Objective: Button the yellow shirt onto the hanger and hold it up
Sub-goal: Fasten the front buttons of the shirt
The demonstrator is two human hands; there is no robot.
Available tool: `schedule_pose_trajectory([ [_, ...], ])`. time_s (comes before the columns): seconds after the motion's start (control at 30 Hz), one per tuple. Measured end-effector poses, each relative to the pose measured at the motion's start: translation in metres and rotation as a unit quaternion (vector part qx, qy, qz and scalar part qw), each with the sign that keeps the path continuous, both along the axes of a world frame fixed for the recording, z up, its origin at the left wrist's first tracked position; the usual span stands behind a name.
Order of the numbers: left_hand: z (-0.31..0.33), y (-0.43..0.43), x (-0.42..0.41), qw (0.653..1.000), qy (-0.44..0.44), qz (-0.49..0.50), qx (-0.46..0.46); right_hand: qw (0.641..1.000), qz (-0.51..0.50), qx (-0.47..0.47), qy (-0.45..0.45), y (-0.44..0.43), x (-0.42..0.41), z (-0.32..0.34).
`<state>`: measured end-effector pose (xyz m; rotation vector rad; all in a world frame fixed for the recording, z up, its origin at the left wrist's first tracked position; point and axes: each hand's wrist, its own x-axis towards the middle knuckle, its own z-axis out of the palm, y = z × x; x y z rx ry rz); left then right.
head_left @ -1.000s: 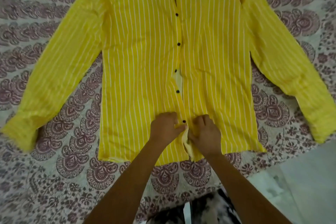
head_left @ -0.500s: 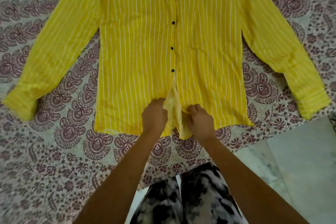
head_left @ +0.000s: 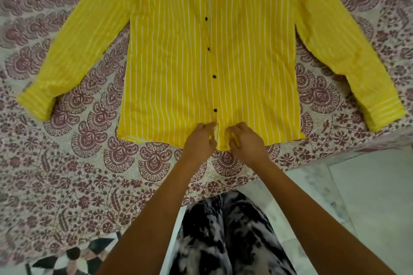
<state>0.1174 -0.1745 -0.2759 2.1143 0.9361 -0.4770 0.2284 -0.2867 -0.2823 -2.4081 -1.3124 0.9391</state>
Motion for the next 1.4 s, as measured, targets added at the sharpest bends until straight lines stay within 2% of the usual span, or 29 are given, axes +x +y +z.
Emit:
schedule_pose_trajectory([
  [0.17, -0.005, 0.017, 0.008, 0.977, -0.115, 0.179, 0.029, 0.996, -0.047, 0.071, 0.008, 0.023, 0.008, -0.008],
  [0.27, -0.008, 0.034, 0.021, 0.958, -0.145, 0.246, 0.004, 0.991, -0.100, 0.084, 0.040, 0.046, 0.011, -0.012],
  [0.47, -0.023, 0.048, 0.047, 0.974, -0.103, 0.201, -0.034, 0.977, -0.185, 0.009, 0.108, 0.065, 0.013, -0.019],
  [0.57, -0.026, 0.049, 0.049, 0.971, -0.109, 0.213, -0.023, 0.982, -0.167, -0.005, 0.083, 0.062, 0.009, -0.020],
  [0.73, -0.019, 0.045, 0.048, 0.981, -0.099, 0.166, 0.027, 0.982, -0.184, 0.017, 0.042, 0.062, 0.004, -0.020],
  [0.87, -0.019, 0.052, 0.045, 0.983, -0.086, 0.165, 0.011, 0.974, -0.222, 0.011, 0.035, 0.069, 0.008, -0.020],
  [1.0, -0.022, 0.056, 0.044, 0.984, -0.081, 0.158, -0.028, 0.986, -0.166, 0.012, 0.004, 0.073, 0.009, -0.020],
  [1.2, -0.028, 0.069, 0.054, 0.995, -0.046, 0.085, -0.027, 0.991, -0.127, 0.039, 0.011, 0.070, 0.011, -0.023],
  [1.3, -0.028, 0.077, 0.052, 0.988, -0.067, 0.131, -0.040, 0.987, -0.139, 0.073, 0.018, 0.066, 0.007, -0.020],
  [1.4, -0.028, 0.085, 0.040, 0.978, -0.072, 0.195, -0.020, 0.985, -0.167, 0.050, 0.014, 0.063, 0.008, -0.018],
])
